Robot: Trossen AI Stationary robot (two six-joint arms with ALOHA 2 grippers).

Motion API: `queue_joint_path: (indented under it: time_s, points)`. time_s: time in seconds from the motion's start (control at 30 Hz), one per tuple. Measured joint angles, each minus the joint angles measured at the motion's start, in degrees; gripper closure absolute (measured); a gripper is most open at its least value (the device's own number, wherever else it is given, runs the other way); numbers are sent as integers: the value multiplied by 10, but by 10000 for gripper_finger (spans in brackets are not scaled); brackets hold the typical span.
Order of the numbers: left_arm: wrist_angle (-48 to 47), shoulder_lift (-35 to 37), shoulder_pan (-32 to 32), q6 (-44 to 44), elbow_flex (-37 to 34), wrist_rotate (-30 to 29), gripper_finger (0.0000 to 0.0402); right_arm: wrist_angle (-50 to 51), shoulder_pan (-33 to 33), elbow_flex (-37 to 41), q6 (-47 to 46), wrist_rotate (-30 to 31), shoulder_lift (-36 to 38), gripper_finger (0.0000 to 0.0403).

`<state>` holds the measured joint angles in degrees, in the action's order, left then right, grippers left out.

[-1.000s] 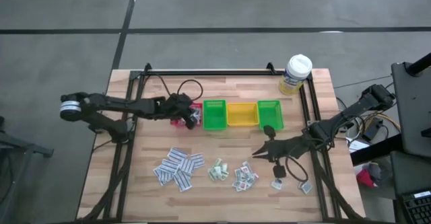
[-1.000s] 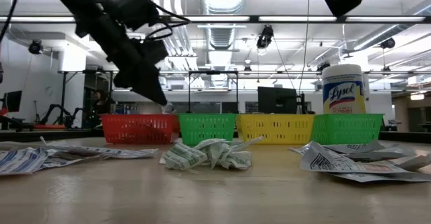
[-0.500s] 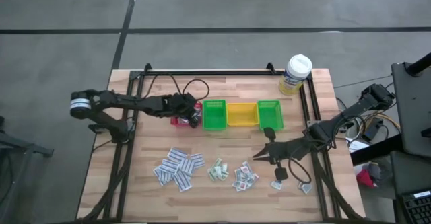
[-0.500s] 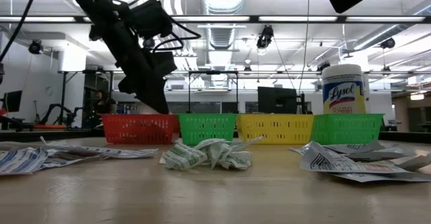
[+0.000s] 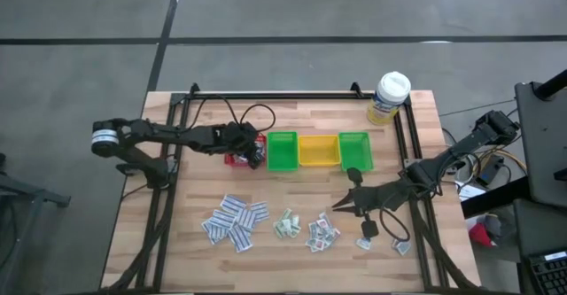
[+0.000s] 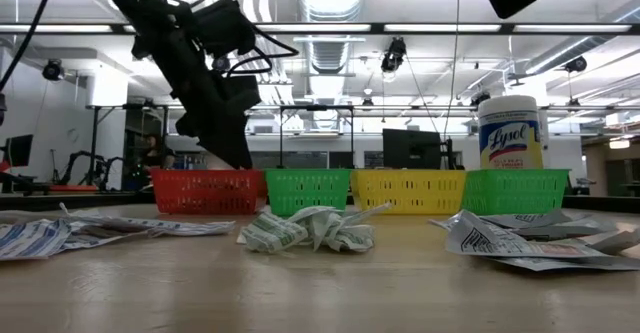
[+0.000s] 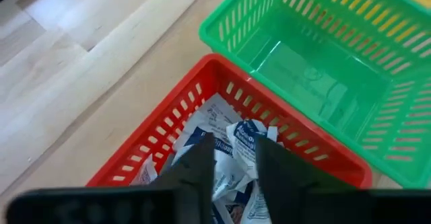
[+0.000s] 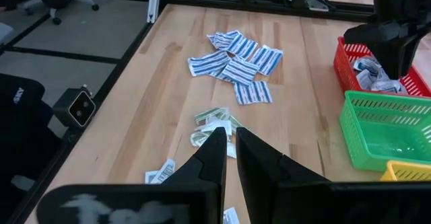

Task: Pick & Place First Aid Supplies
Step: Put the alcohol pad into the red basket

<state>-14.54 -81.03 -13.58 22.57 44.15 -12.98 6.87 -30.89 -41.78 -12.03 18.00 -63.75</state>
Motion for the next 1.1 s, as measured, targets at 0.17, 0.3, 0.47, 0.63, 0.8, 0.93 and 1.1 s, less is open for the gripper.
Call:
queue_joint_path:
  time_s: [0.17, 0.3, 0.47, 0.63, 0.8, 0.93, 1.1]
  points:
    - [-73, 39, -2, 11, 24, 0, 239, 0, 0, 0, 0, 0, 0, 369]
    - [-125, 94, 10, 9, 37, 0, 225, 16, -2, 0, -7, -18, 0, 369]
    - [-105, 174, 57, -40, 11, -6, 225, 95, -3, 0, -110, -63, 0, 369]
    - [-3, 253, 114, -78, -48, -27, 225, 166, -21, 0, -228, -85, -2, 369]
    - [90, 322, 155, -90, -120, -28, 225, 189, -53, 0, -311, -109, -2, 369]
    - [136, 365, 170, -102, -172, -28, 225, 230, -86, 0, -393, -111, -2, 369]
    - [185, 412, 175, -126, -227, -28, 225, 276, -122, 0, -486, -111, -2, 369]
